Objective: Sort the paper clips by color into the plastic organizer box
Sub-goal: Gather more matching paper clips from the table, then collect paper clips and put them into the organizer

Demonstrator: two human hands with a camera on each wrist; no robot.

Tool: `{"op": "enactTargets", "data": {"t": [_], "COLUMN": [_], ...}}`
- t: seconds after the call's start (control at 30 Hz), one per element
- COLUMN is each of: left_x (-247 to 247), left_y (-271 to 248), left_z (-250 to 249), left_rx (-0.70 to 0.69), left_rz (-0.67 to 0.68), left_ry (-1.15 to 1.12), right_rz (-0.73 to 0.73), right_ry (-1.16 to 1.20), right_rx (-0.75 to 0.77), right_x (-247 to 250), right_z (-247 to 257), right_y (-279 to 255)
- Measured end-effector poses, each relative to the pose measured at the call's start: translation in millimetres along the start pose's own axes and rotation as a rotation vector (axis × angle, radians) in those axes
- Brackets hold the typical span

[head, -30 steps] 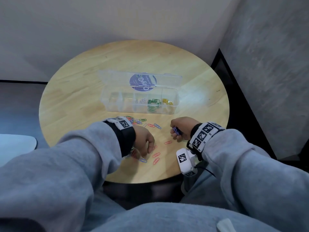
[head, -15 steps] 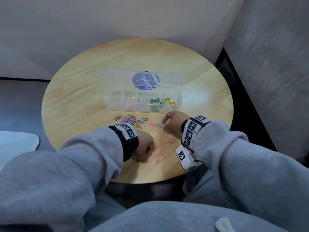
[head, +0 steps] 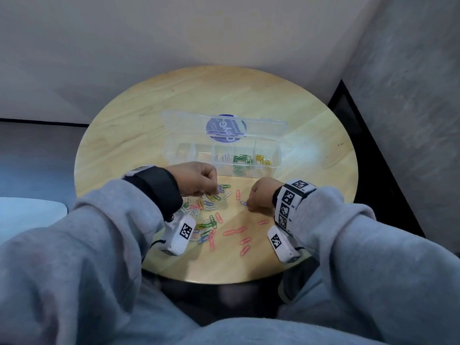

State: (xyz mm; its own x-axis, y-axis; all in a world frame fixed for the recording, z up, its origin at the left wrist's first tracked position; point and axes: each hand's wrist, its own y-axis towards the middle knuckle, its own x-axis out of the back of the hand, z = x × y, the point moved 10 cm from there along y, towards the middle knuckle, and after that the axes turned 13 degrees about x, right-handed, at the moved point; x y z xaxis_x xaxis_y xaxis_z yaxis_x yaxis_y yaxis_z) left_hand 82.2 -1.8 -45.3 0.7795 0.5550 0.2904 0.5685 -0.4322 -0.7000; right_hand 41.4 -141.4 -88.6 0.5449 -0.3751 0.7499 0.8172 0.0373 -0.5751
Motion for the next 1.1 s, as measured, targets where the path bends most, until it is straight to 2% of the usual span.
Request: {"op": "enactTargets", "data": {"t": [0.07,0.13,0.23,0.33,0.47,0.63,0.87,1.0,1.1], "left_x": [16,33,58,78,90,94,89,86,89], "left_y": [-1,-4,-11,-13,-8,1,14,16,10], "left_z": [1,3,7,14,15,3,-9,-10,-11], "left_rx": [0.026,0.05,0.079,0.095,0.104,0.084,0.034,0.01,-0.021], "left_rz": [-0.044,-0.098,-0.202,-0.293,-0.308,-0.288,-0.245,-0.237,-0.3], "left_ry": [-0.131,-0.273,-0.497,-0.608,-0.677,-0.769,-0.832,-0.829,-0.755], "right_rz": [0.02,0.032,-0.004,-0.028,-0.04,-0.152,-0.214,-0.194,-0.22], "right_ry": [0.145,0.387,0.688,0.904,1.07,1.352,1.489,1.402,1.314], "right_rx": [0.033,0.096,0.184,0.235,0.213,0.137,0.171,0.235,0.272], "right_x": [4,10,26,39,43,50,56,59,69], "right_z": [4,16,39,63,80,88,97,101,95], "right_y": [-4,-8,-10,-8,7,28,47,43,33]}}
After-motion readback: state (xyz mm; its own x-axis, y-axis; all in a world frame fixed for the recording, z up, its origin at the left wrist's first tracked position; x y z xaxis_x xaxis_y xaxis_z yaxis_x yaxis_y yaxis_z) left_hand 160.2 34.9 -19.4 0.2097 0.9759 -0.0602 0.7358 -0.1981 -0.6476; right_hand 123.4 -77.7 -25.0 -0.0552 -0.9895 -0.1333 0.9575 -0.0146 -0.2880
